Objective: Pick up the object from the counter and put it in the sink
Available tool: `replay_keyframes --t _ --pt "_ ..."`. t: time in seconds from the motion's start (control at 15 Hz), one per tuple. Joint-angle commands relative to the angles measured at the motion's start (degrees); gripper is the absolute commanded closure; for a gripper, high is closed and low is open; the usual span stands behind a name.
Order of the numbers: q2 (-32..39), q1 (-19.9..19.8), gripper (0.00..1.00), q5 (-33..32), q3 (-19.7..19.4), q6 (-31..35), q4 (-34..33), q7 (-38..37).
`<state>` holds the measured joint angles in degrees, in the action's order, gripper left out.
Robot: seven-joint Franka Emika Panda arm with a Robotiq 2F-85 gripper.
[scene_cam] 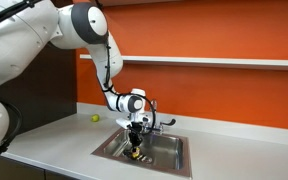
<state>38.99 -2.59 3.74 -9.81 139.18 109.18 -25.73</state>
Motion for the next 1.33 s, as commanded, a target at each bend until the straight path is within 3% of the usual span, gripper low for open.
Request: replay_keyframes --t 0.0,0.47,0.6,1.2,1.27 --pt "2.2 -0.9 0.99 1.6 0.3 -0.4 -2.3 1.5" --pt "4.0 -1.0 0.99 2.4 0.3 -0.9 -3.6 1.6" --pt "4.1 -1.0 0.70 2.5 0.2 -1.1 -3.7 1.4" --pt "-1.0 0.6 0.03 1.3 -0.2 -3.0 -1.8 1.2" --pt "-2.0 0.3 0.00 0.9 0.4 -3.4 -1.2 3.4"
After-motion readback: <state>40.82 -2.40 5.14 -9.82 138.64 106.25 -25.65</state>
